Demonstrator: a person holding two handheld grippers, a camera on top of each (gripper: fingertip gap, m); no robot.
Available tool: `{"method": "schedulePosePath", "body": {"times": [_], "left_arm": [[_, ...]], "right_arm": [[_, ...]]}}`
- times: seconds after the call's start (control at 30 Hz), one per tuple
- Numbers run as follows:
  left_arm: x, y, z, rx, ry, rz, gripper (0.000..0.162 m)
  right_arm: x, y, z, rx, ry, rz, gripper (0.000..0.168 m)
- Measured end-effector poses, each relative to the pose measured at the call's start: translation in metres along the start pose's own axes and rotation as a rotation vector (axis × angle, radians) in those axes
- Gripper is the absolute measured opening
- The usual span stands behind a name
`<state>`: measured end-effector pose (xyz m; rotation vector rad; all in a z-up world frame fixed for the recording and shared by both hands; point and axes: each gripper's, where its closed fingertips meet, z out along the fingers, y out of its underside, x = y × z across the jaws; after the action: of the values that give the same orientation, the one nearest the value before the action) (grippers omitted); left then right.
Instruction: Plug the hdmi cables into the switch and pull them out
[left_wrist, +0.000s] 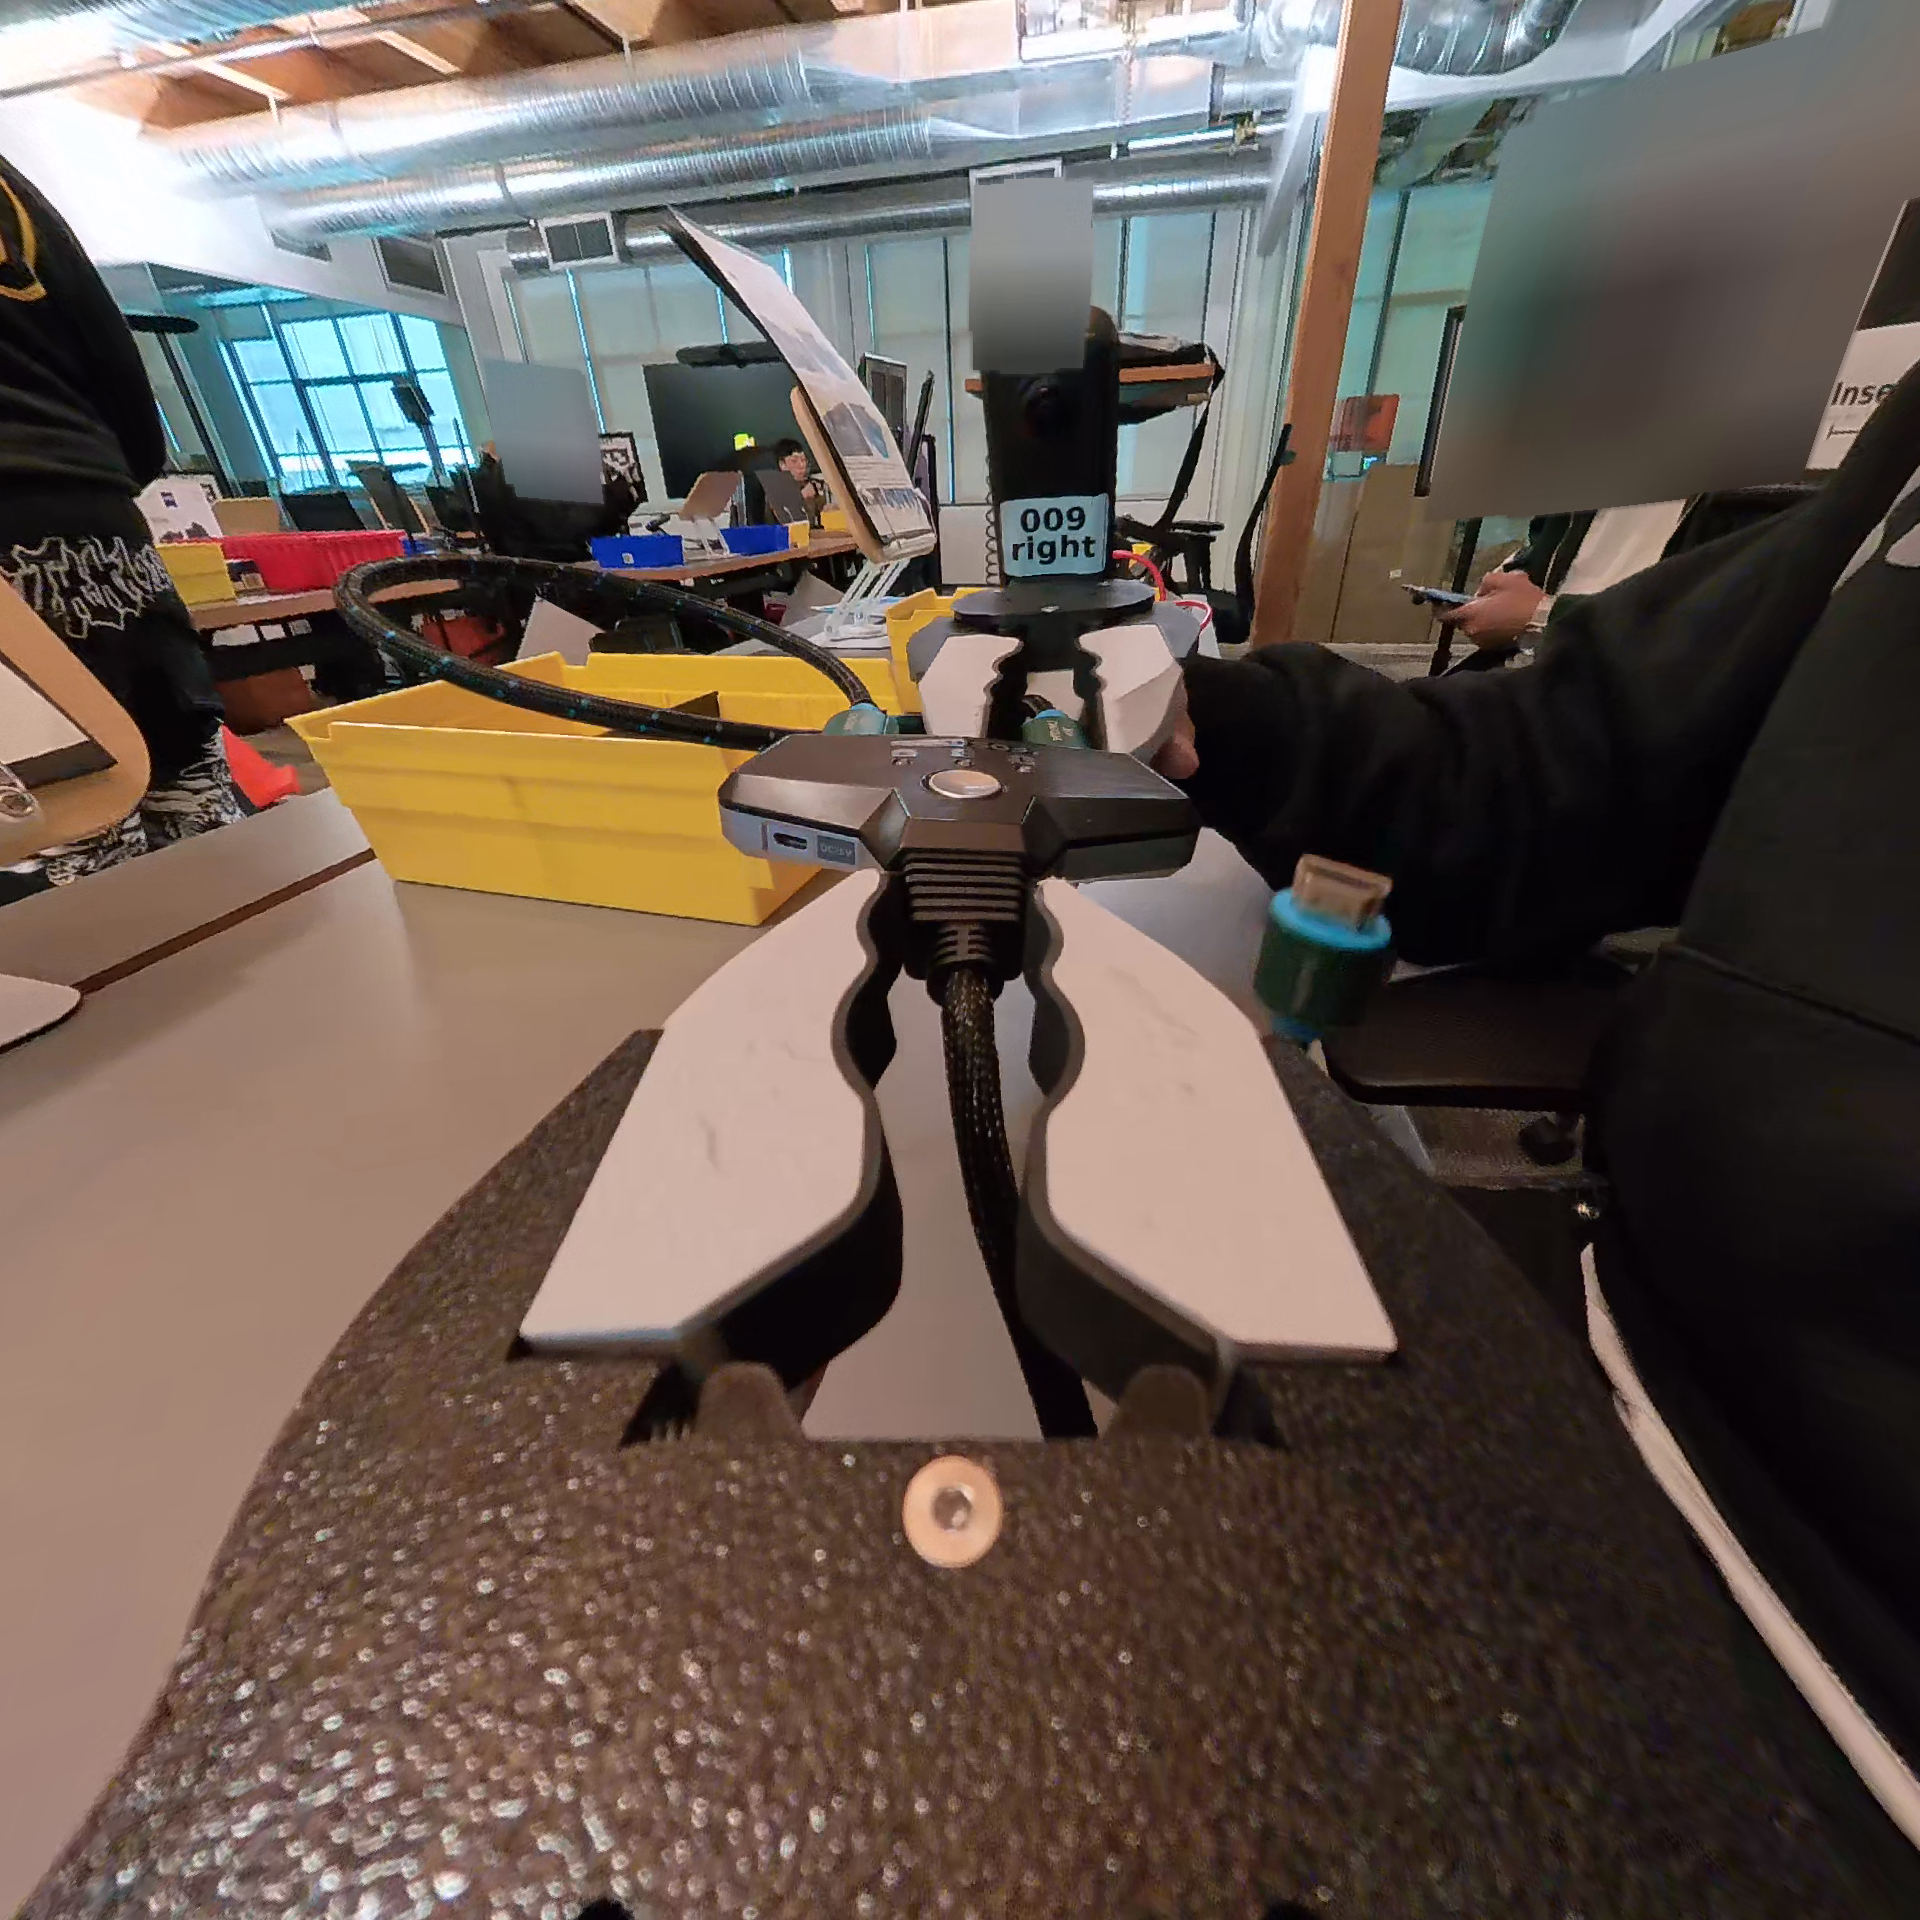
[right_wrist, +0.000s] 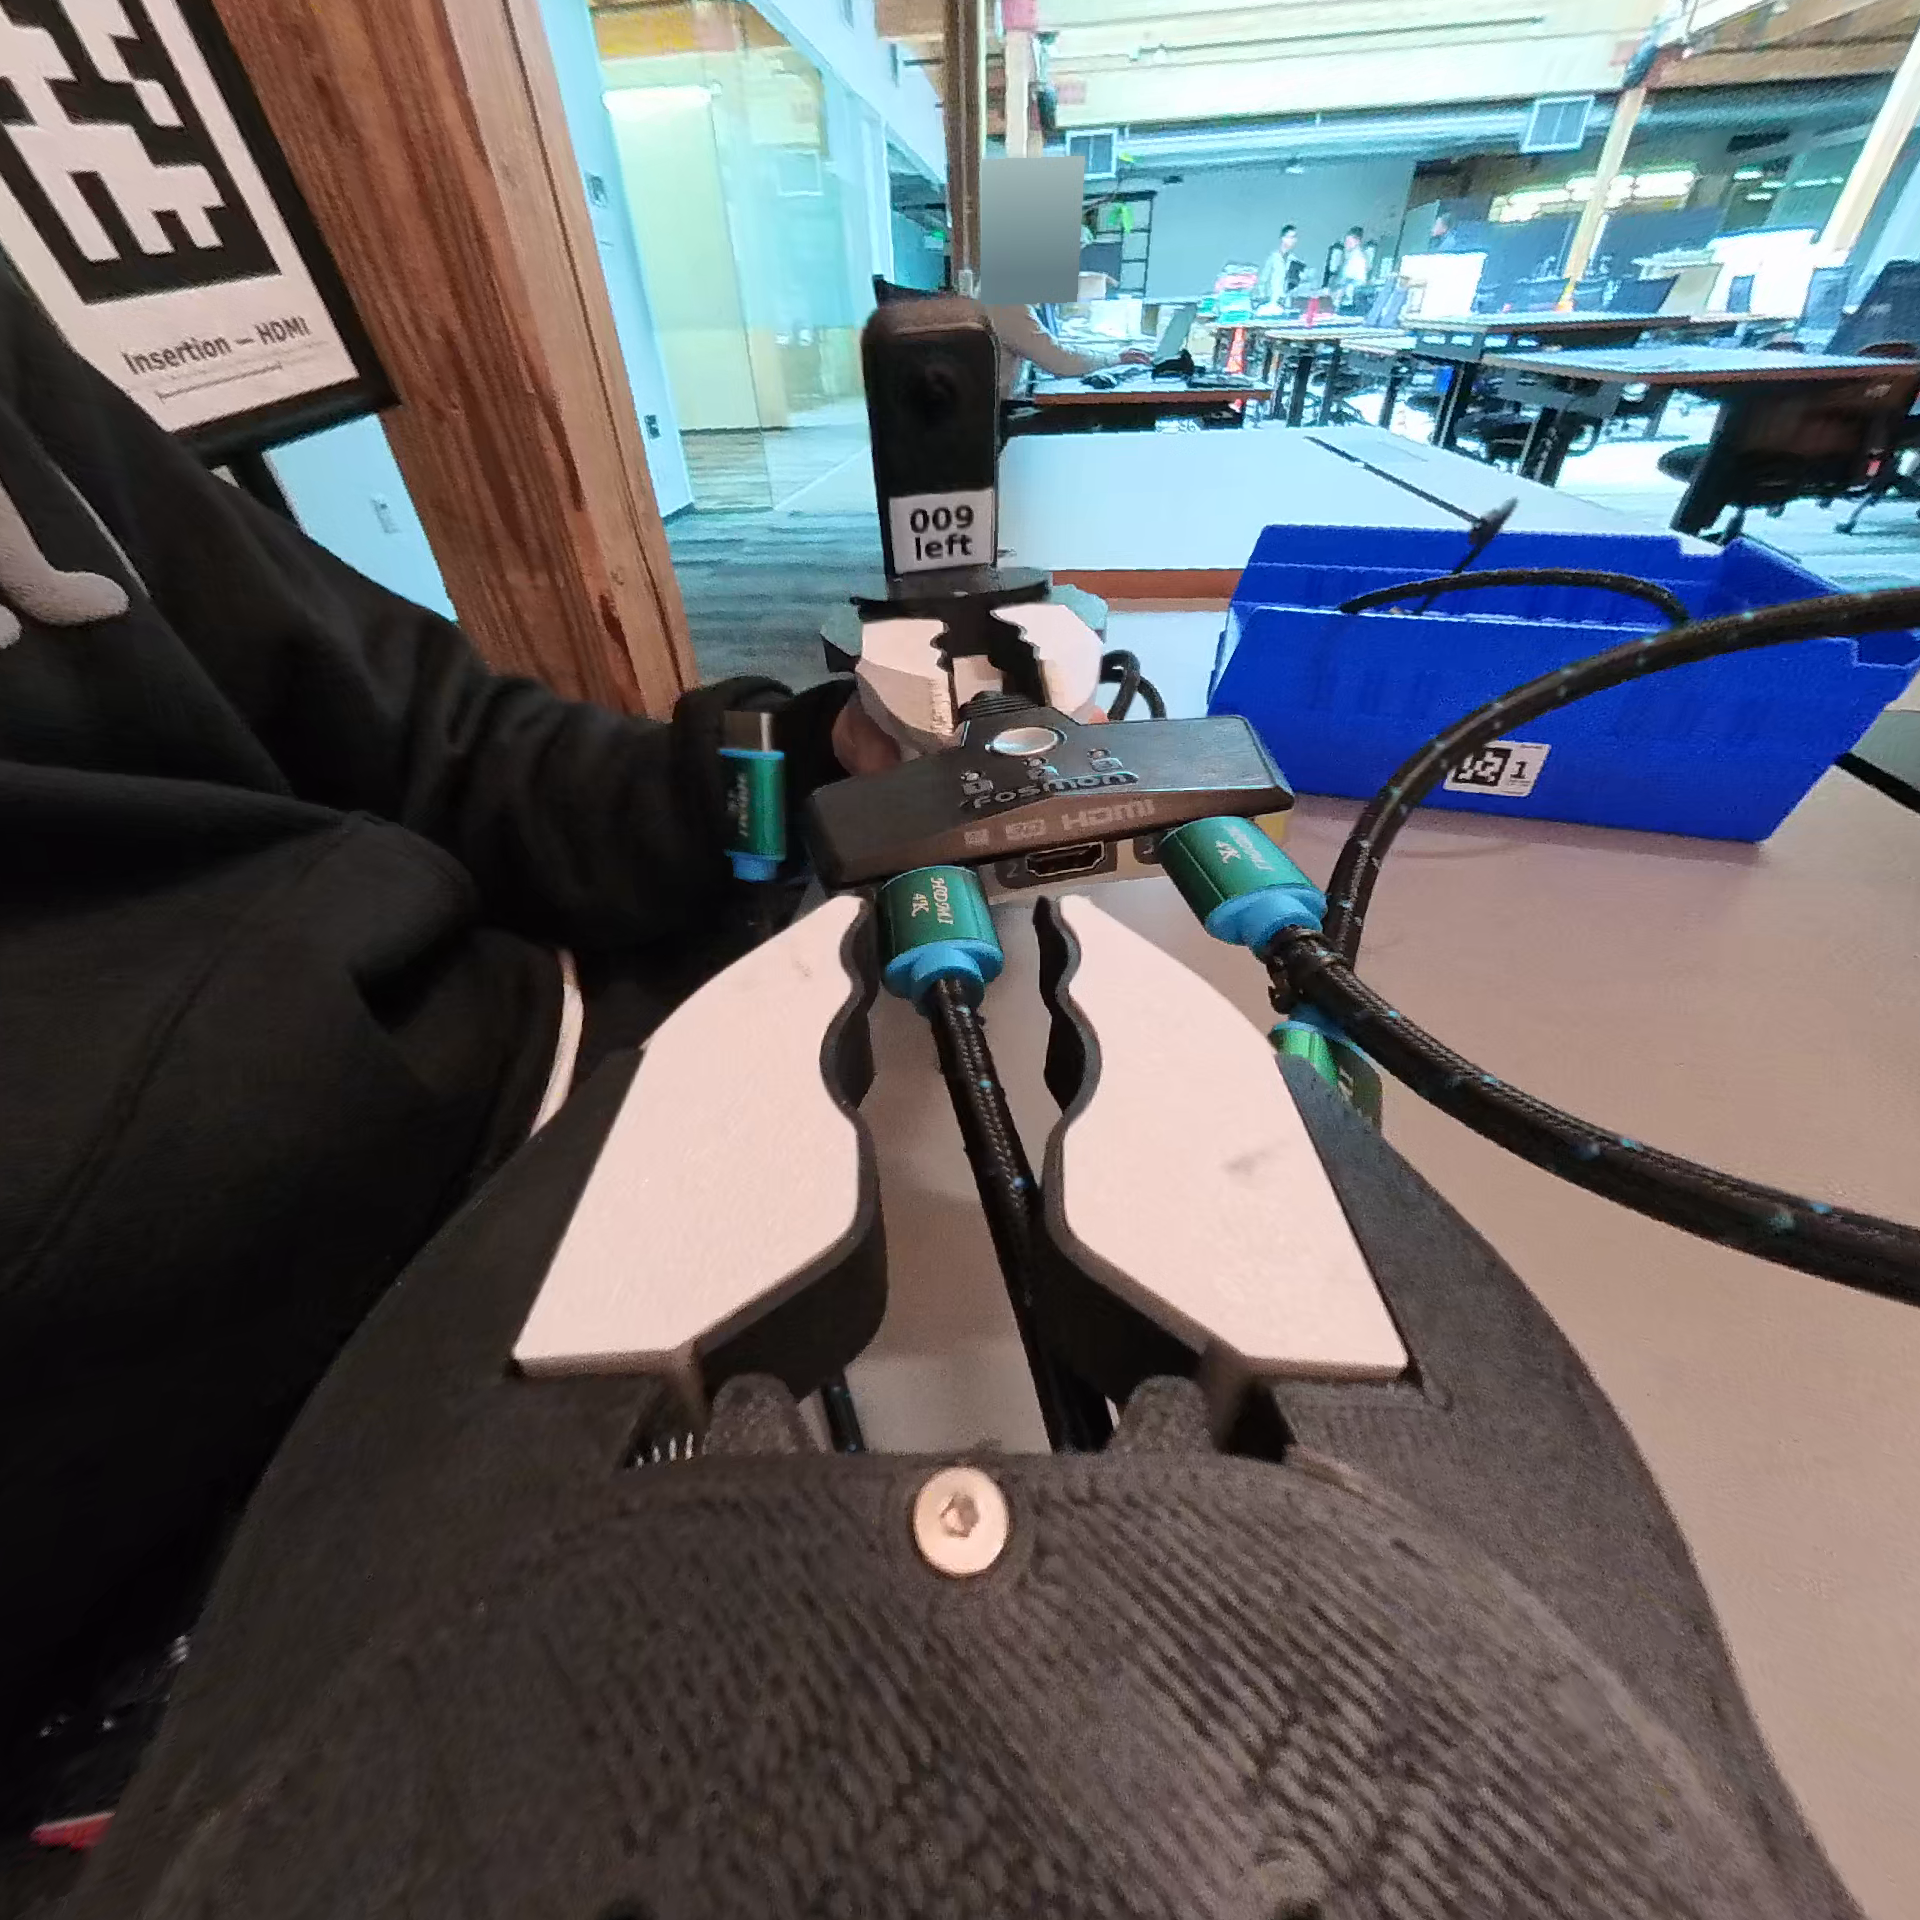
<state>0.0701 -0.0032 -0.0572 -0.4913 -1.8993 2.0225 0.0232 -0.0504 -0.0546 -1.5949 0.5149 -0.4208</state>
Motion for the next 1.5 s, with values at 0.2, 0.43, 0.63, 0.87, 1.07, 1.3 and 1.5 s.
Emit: {"method": "schedulePosePath", "body": {"times": [0.2,0.43,0.63,0.87,1.07,1.3,1.5], "left_arm": [[0.000,0.000,-0.003,0.017,0.000,-0.002,0.022],[0.003,0.001,-0.006,0.047,0.015,-0.018,0.022],[0.004,0.001,-0.010,0.062,0.020,-0.024,0.022],[0.005,-0.002,-0.010,0.089,0.029,-0.039,0.022],[0.005,0.000,-0.003,0.065,0.021,-0.016,0.022],[0.014,-0.006,0.008,-0.008,0.008,0.061,0.022],[0.018,-0.006,0.008,-0.019,0.014,0.074,0.022]], "right_arm": [[-0.005,0.002,0.006,-0.008,-0.026,0.026,0.024],[-0.011,0.000,0.010,-0.027,-0.033,0.025,0.022],[-0.014,0.002,0.015,-0.014,-0.029,0.019,0.022],[-0.016,0.000,0.014,0.004,-0.006,-0.003,0.023],[-0.013,0.005,0.004,-0.039,0.005,-0.049,0.023],[-0.016,0.000,-0.011,-0.116,-0.026,-0.047,0.023],[-0.019,-0.002,-0.013,-0.151,-0.041,-0.047,0.023]]}}
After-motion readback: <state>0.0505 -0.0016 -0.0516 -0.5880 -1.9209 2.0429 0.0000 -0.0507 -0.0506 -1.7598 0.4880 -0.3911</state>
